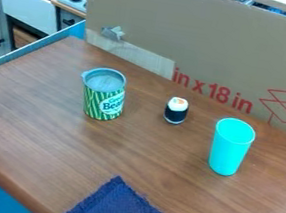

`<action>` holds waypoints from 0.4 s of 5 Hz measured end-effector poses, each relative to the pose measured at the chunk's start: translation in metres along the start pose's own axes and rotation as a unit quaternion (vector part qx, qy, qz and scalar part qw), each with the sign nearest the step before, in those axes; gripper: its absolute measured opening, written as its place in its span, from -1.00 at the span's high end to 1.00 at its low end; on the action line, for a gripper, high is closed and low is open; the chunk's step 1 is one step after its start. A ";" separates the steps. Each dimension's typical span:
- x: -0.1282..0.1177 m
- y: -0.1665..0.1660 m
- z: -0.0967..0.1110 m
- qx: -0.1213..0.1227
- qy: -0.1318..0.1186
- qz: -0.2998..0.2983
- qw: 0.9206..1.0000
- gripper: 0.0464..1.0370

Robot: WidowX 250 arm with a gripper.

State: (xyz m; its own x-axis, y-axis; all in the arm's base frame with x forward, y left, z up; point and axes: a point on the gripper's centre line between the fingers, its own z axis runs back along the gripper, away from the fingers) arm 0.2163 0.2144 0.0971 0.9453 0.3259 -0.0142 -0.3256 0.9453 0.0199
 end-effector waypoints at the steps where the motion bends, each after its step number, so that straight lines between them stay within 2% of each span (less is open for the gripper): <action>1: 0.002 -0.004 -0.004 -0.001 -0.006 0.006 1.000 0.34; 2: 0.003 -0.009 -0.004 -0.020 -0.016 0.005 1.000 0.39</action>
State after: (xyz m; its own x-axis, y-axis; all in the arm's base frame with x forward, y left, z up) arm 0.2219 0.2064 0.0930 0.9416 0.3363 0.0173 -0.3359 0.9417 -0.0197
